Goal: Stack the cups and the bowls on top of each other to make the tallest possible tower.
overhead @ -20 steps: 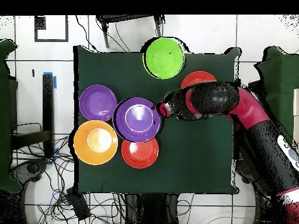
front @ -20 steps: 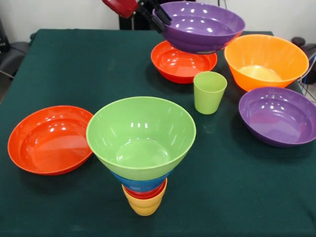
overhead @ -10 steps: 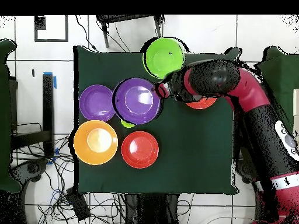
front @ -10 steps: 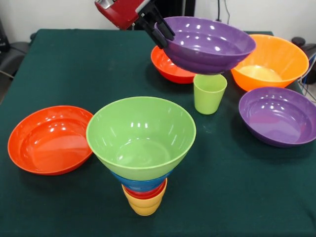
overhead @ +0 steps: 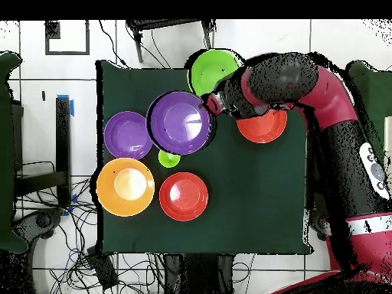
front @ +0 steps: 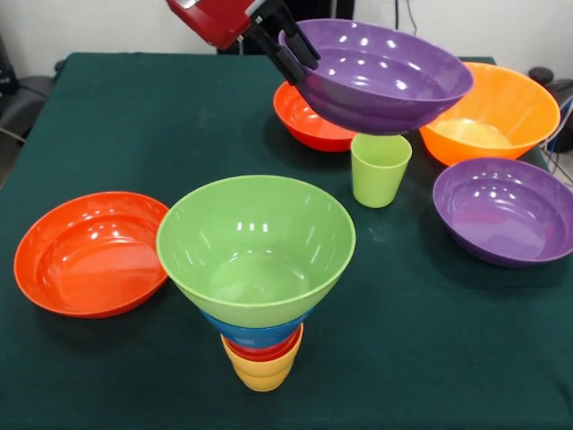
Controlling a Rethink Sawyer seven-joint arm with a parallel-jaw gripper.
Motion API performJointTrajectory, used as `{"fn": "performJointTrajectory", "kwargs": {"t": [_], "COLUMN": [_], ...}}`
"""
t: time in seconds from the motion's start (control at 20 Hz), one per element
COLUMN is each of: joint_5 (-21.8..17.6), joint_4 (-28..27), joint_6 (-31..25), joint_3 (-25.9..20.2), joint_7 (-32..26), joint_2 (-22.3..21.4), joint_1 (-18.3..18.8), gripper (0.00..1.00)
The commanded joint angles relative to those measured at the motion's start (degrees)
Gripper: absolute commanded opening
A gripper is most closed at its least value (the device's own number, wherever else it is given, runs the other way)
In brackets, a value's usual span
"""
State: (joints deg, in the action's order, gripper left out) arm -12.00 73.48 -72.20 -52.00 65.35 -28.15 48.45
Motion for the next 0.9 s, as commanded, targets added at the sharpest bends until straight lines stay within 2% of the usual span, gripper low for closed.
{"fn": "performJointTrajectory", "kwargs": {"t": [0.05,0.35,0.55,0.8,0.9], "joint_5": [1.68,1.68,1.4,-1.03,-1.51], "joint_4": [-4.78,-6.41,-10.71,-19.52,-21.43], "joint_6": [-5.56,-7.57,-10.32,-17.8,-19.78], "joint_3": [6.03,7.35,7.82,8.97,9.31], "joint_7": [6.0,6.1,4.18,2.11,1.79], "joint_2": [3.11,2.6,4.37,7.06,7.61], "joint_1": [-2.07,-3.25,-4.47,-7.57,-8.2], "gripper": [0.0,0.0,0.0,0.0,0.0]}}
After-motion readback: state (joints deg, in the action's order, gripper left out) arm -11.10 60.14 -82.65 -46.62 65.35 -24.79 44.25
